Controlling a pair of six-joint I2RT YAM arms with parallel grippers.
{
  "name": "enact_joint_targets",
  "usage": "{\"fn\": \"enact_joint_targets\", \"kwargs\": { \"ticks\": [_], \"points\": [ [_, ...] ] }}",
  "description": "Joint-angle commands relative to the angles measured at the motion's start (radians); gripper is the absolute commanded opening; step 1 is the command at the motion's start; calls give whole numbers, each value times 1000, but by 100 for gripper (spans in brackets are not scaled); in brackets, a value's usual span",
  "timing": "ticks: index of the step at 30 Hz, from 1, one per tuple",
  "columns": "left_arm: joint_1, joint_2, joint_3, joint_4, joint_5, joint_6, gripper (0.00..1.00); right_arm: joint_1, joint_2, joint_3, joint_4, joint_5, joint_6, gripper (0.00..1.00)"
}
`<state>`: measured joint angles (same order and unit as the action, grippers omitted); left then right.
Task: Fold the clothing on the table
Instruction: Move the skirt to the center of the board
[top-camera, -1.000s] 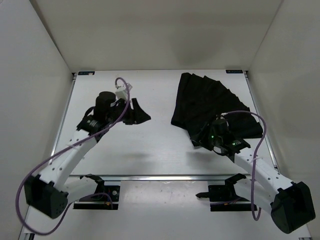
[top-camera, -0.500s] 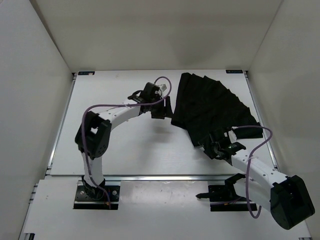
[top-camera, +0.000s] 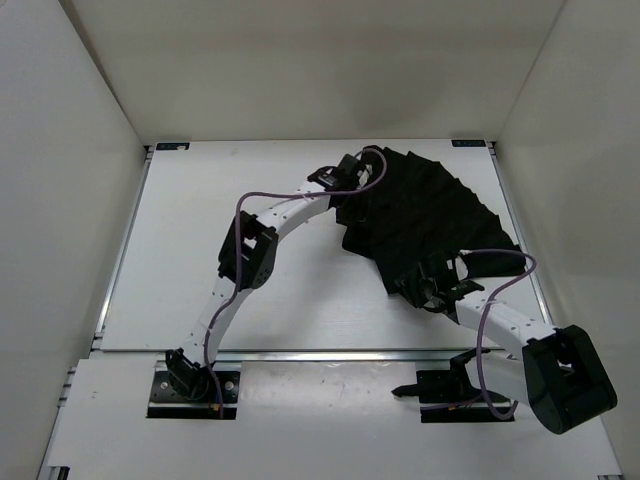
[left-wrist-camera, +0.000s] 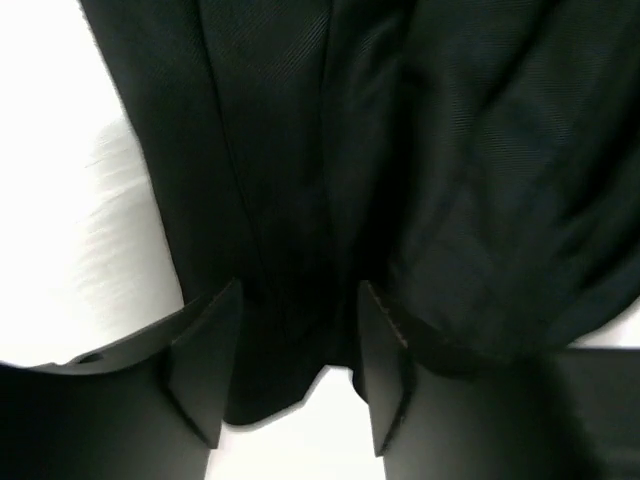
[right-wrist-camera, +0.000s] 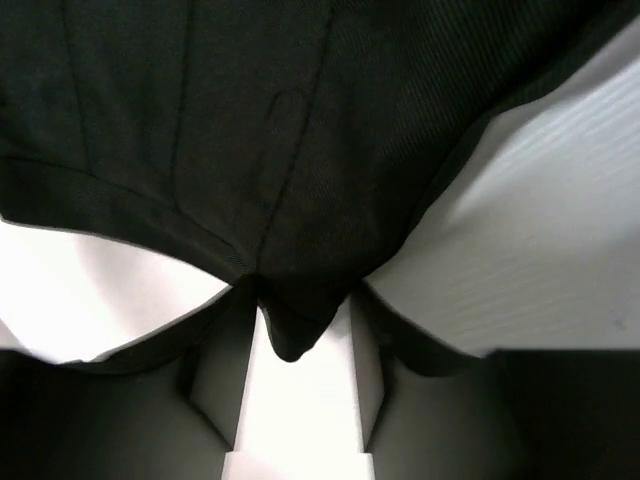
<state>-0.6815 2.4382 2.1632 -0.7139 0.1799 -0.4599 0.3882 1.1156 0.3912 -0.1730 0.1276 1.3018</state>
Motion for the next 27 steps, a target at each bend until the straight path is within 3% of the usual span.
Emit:
{"fn": "enact_joint_targets", "kwargs": {
  "ticks": [1, 2, 4, 7, 12, 15, 20, 23, 27],
  "points": [
    [-18, 51, 78, -168, -17, 32, 51, -28, 20, 0, 9, -3, -65, 31],
    [-20, 53, 73, -170, -17, 32, 45, -46, 18, 0, 12, -14, -93, 27],
    [-17, 59, 66, -180, -10, 33, 20, -71, 1, 5, 6, -37, -146, 0],
    [-20, 45, 52, -189, -3, 41, 0, -120, -43, 23, -25, -68, -240, 0],
    [26, -97, -27, -191, -3, 61, 0, -218, -117, 66, -56, -210, -406, 0],
    [83, -342, -302, -48, 18, 40, 0, -265, -100, 110, -24, -374, -502, 0],
    [249, -739, -811, 88, 112, 17, 0, -233, -10, 242, -109, -493, -657, 0],
    [289, -875, -1016, 120, 122, 32, 0, -224, 42, 239, -102, -612, -694, 0],
    [264, -1031, -1262, 152, 96, 24, 0, -161, 87, 252, -163, -616, -734, 0]
  ]
}}
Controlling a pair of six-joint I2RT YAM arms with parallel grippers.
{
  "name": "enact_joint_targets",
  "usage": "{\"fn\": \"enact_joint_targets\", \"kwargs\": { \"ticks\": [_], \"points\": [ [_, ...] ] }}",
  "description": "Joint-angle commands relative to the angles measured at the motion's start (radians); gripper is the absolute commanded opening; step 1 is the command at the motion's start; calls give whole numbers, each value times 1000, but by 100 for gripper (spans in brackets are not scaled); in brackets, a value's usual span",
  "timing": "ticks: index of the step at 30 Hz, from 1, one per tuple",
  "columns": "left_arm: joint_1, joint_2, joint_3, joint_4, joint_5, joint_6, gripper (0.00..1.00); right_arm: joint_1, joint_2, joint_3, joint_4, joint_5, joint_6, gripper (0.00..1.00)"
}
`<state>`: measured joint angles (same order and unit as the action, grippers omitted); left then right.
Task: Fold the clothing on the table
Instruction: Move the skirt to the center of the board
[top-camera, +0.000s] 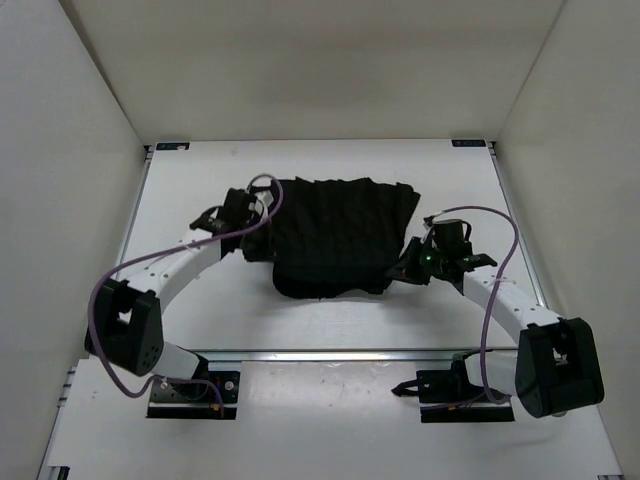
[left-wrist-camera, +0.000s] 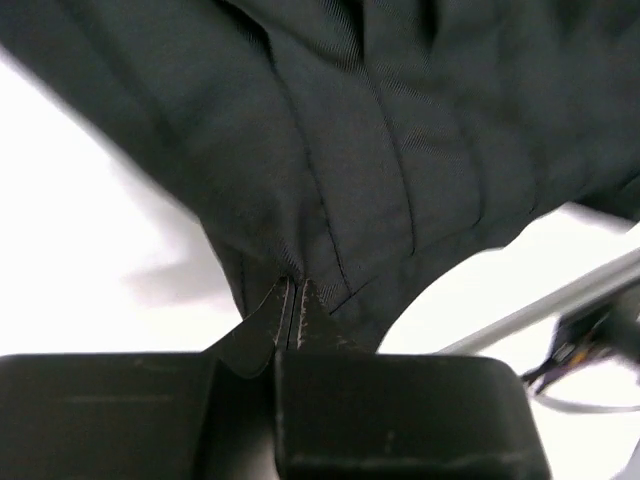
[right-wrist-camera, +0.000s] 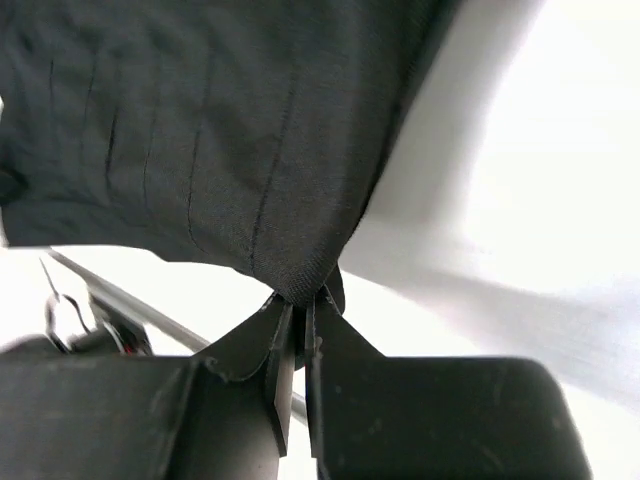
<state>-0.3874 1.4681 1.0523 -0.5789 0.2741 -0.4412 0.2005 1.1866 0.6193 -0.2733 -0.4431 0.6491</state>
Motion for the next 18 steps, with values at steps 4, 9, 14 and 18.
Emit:
{"fn": "enact_joint_targets", "kwargs": {
  "ticks": [4, 9, 14, 18],
  "points": [
    [-19, -121, -259, 25, -24, 15, 0, 39, -13, -24, -104, -32, -92, 0],
    [60, -166, -317, 2, -15, 70, 0, 5, -90, -64, -135, -63, -106, 0],
    [71, -227, -344, -39, -3, 87, 27, 19, -71, -70, -136, -83, -137, 32],
    [25, -284, -393, -53, -18, 55, 40, 54, -47, -62, -153, -39, -137, 49]
  ]
}}
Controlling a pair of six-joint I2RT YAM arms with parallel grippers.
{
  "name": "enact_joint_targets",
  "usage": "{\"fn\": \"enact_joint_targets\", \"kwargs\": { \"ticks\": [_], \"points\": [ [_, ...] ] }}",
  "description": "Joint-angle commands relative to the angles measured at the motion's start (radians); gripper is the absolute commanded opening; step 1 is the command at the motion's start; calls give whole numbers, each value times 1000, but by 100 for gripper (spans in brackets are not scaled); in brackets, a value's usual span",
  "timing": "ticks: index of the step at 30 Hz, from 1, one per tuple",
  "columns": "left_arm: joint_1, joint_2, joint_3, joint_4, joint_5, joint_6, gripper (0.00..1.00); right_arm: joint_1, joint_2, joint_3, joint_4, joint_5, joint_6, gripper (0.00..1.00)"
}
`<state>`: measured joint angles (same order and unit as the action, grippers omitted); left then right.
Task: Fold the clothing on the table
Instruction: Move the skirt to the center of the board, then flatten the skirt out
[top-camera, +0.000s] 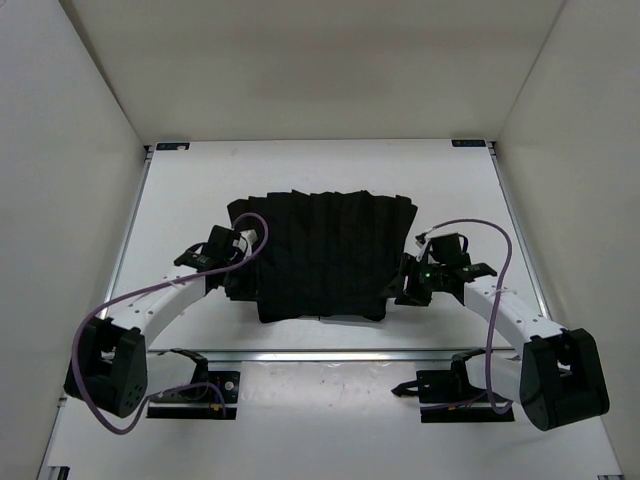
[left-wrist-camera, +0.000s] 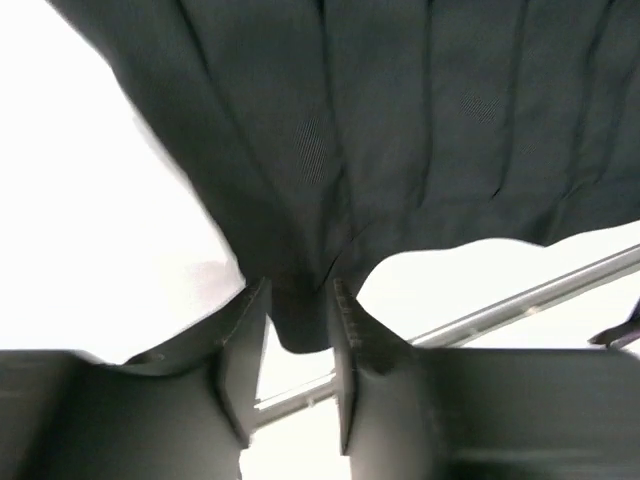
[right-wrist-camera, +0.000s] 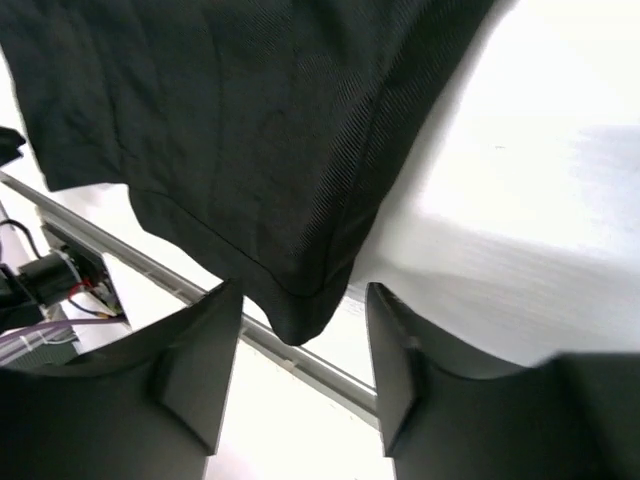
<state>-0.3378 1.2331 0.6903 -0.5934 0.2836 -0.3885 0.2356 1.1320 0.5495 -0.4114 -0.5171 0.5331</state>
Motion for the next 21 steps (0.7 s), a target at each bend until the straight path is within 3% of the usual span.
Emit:
{"fn": "enact_joint_targets", "kwargs": {
  "ticks": [1, 2, 10, 16, 21],
  "points": [
    [-45, -67, -26, -37, -44, -12, 46, 16, 11, 13, -17, 48, -13, 51],
    [-55, -79, -23, -58, -47, -22, 52, 21, 11, 12, -27, 57, -7, 52],
    [-67, -199, -127, -7, -86, -203, 70, 103, -3, -59, 89, 118, 142, 47],
    [-135, -179, -184, 102, -156, -314, 68, 159, 18, -92, 123, 169, 218, 43],
    [-152, -139, -210, 167, -173, -348, 58, 180, 35, -129, 223, 157, 264, 40]
  ]
}}
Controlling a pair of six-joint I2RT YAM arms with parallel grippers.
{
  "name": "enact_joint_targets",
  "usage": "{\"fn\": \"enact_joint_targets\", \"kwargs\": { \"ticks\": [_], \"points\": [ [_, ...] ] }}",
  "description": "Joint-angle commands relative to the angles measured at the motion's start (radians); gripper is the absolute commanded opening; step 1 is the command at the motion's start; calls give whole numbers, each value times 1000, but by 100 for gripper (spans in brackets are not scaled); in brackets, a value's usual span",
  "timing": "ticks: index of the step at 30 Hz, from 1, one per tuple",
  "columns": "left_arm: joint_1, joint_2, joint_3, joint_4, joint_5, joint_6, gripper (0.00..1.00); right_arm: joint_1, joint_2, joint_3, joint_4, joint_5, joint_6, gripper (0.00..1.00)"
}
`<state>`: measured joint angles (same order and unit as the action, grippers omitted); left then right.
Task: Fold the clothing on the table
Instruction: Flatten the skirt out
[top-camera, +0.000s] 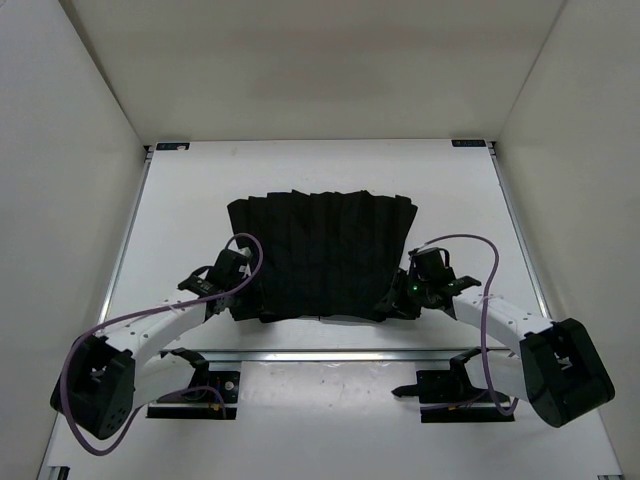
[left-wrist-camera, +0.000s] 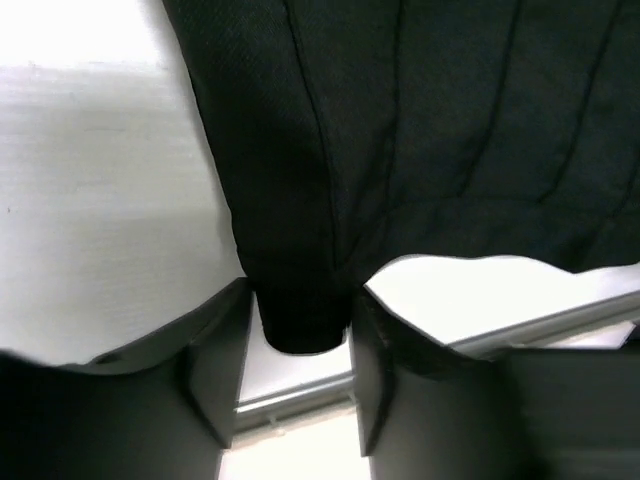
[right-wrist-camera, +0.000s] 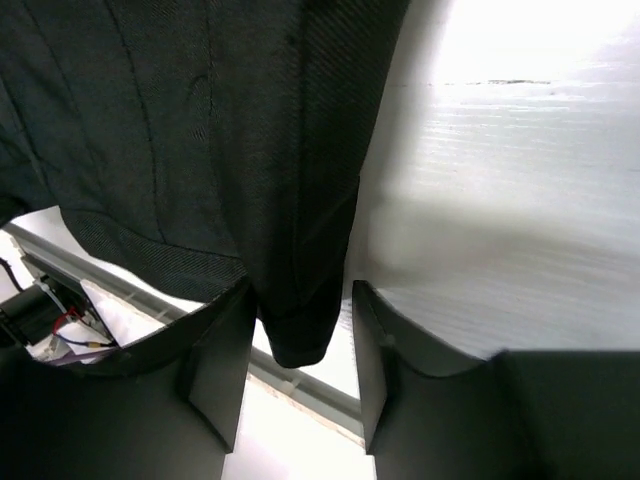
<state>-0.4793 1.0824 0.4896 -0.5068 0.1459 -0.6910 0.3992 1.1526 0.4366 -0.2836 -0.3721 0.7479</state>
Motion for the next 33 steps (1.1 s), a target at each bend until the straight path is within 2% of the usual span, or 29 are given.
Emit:
{"fn": "enact_joint_targets", "kwargs": {
  "ticks": [1, 3, 4, 5, 7, 10, 13, 15, 17, 19, 24, 27, 30, 31, 33],
  "points": [
    [-12, 16, -11, 92, -37, -53, 51, 15, 30, -13, 101, 4, 41, 35],
    [-5, 25, -17, 114, -22, -59, 34, 20, 62, 7, 86, -4, 39, 8],
    [-7, 24, -11, 137, -16, -58, 25, 29, 67, 25, 71, -7, 31, 0],
    [-8, 19, -8, 148, -2, -64, 14, 29, 62, 40, 57, -7, 28, 0],
    [-12, 14, 33, 139, -11, -53, 0, 14, 41, 63, 31, -20, 25, 0],
    [49, 22, 134, 100, 26, -7, 0, -60, 13, 160, -23, -62, -27, 0],
    [134, 69, 330, 24, 96, 57, 0, -127, 38, 365, -155, -83, -113, 0],
    [148, 105, 463, -22, 100, 68, 0, -137, 51, 531, -231, -85, -171, 0],
    [150, 102, 613, -56, 110, 80, 0, -161, 55, 623, -281, -91, -208, 0],
    [151, 93, 694, -103, 127, 81, 0, -174, 32, 689, -336, -84, -216, 0],
    [169, 4, 780, -151, 135, 53, 0, -241, -56, 778, -379, -209, -197, 0],
    [154, -7, 863, -180, 39, 51, 0, -308, -56, 887, -433, -283, -220, 0],
    [171, 25, 931, -185, 15, 61, 0, -371, -28, 956, -408, -329, -216, 0],
    [185, 59, 941, -171, 30, 58, 0, -375, -18, 962, -369, -344, -196, 0],
    [226, 135, 960, -135, 151, 58, 0, -353, 86, 991, -318, -363, -200, 0]
  ]
}}
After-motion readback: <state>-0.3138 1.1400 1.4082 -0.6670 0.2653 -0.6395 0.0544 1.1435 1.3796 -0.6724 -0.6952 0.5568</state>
